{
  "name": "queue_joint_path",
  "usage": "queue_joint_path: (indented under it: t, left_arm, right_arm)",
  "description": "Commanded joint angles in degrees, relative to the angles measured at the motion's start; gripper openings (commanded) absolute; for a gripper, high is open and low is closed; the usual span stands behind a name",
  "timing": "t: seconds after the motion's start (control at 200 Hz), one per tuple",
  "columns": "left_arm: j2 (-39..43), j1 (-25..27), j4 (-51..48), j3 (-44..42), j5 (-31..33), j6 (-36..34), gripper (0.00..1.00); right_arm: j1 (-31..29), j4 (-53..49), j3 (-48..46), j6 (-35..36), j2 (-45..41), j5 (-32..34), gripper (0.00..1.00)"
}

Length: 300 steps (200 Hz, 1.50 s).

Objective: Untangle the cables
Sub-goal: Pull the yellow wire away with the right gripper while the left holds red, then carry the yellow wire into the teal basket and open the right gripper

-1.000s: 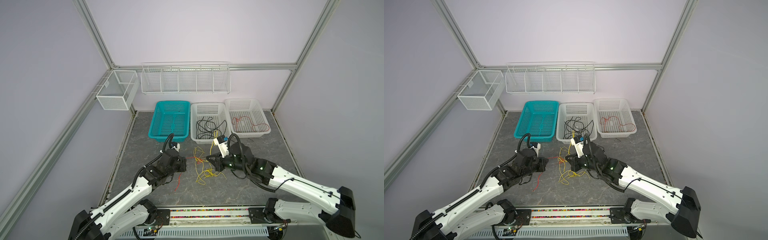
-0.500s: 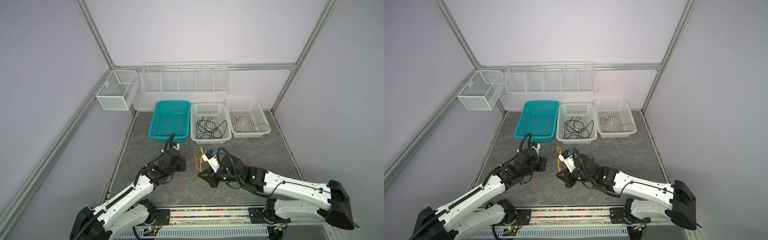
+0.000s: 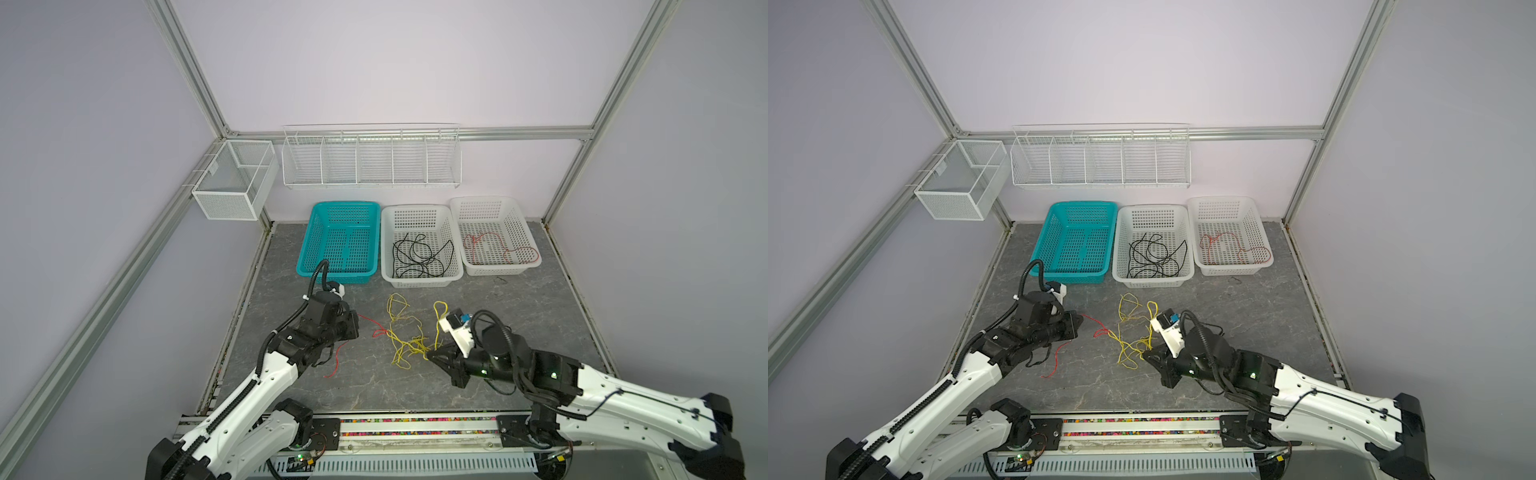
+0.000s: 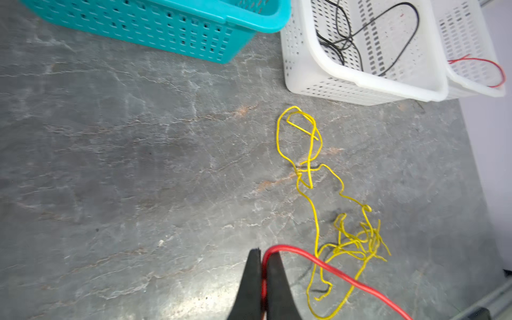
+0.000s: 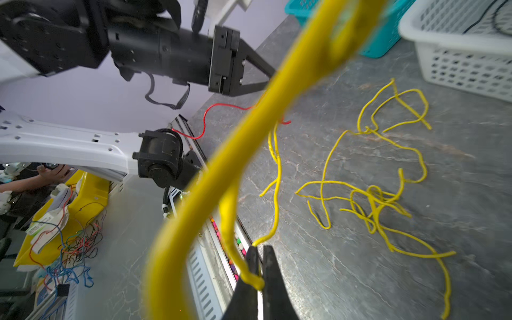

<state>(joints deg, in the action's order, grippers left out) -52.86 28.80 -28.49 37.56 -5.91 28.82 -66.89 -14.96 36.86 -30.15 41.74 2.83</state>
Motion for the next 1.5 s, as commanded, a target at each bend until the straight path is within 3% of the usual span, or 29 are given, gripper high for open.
queue_joint_path:
  t: [0.0,0.225,0.4,0.505,0.675,0.88,0.985,1.115,1.25,1.365,1.495]
  left_arm:
    - [-1.41,-3.84,-0.17,1.11,10.55,-0.08,0.00]
    - [0.52,-4.49,1.77,-0.19,8.12,0.44,0.00]
    - [3.04,-4.39,9.05,-3.19,0.63,3.03,0.00]
    - [3.22,-4.28,7.93,-2.56,0.84,3.07,0.00]
    - [4.66,-4.28,4.77,-1.90,2.08,1.57,0.00]
    - [5.54,-4.29,-1.39,2.82,3.59,-3.77,0.00]
    - [5.48,-4.36,-4.72,6.27,5.74,-8.45,0.00]
    - [8.31,-4.38,-4.97,6.71,10.38,-14.68,0.00]
    - [16.24,-4.36,-1.07,1.45,11.08,-15.46,0.00]
    - [24.99,-4.40,4.56,-6.67,10.27,-18.89,0.00]
    - [31.43,-4.41,6.28,-9.20,14.12,-19.55,0.00]
  right_arm:
    - [-0.99,-13.59,-0.90,-1.52,-8.86,4.73,0.06]
    - [-0.70,-27.39,2.35,-6.02,-17.24,19.78,0.06]
    - [-0.52,-25.04,2.37,-4.36,-10.08,14.43,0.06]
    - [-0.52,-24.43,3.34,-3.71,-9.47,15.10,0.06]
    - [-0.39,-25.60,6.04,-1.38,-13.43,19.90,0.06]
    - [0.98,-32.16,14.03,1.16,-8.13,26.44,0.06]
    - [3.87,-30.83,18.19,3.62,-4.37,23.58,0.06]
    - [9.48,-27.75,23.90,6.59,3.31,14.50,0.06]
    - [14.41,-25.70,31.66,8.37,15.29,5.03,0.06]
    - [15.51,-24.17,37.91,9.72,23.94,3.06,0.06]
    - [16.86,-21.87,45.30,10.14,33.63,-0.52,0.06]
